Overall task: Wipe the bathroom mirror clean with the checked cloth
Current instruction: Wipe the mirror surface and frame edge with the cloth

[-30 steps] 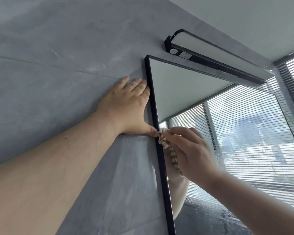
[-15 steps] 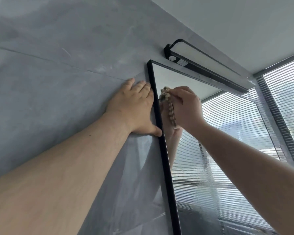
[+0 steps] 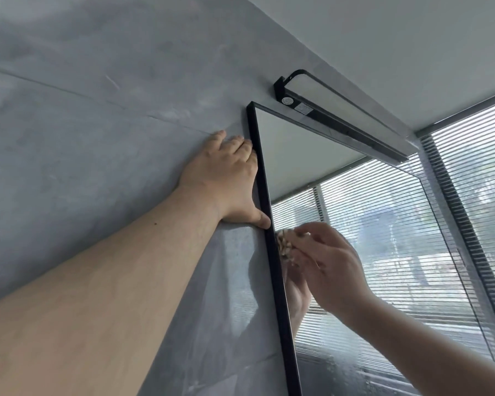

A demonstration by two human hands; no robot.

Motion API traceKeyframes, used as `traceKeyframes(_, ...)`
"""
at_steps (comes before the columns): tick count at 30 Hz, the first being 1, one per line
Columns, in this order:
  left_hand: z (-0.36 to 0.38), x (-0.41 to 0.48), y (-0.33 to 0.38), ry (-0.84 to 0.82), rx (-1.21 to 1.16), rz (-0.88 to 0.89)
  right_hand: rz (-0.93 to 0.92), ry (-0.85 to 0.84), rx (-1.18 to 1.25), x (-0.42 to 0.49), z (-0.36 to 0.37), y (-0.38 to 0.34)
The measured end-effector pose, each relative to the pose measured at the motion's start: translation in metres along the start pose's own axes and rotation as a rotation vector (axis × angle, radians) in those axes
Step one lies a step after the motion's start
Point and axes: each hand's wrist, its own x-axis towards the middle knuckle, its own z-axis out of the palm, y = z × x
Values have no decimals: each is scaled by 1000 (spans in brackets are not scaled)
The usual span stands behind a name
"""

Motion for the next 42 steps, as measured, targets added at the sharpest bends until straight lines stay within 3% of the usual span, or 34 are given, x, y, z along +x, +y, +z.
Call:
traceKeyframes(7,2,1,-2,18,-13,8,213,38,38,93,14,-5)
traceKeyframes(11,3,1,-2,16,1,7,239,48,69,121,20,-7)
traceKeyframes(24,1,-5,0,28,8,12,148,49,98,11,14,-9)
traceKeyframes(30,0,-12,7,-110,63,55,13,34,-35,6,12,-6)
traceKeyframes(39,5,-12,8,-79,36,43,464,113,85,91,12,40)
traceKeyframes(42,6,-11,8,-77,30,46,516,134,85,93,9,57)
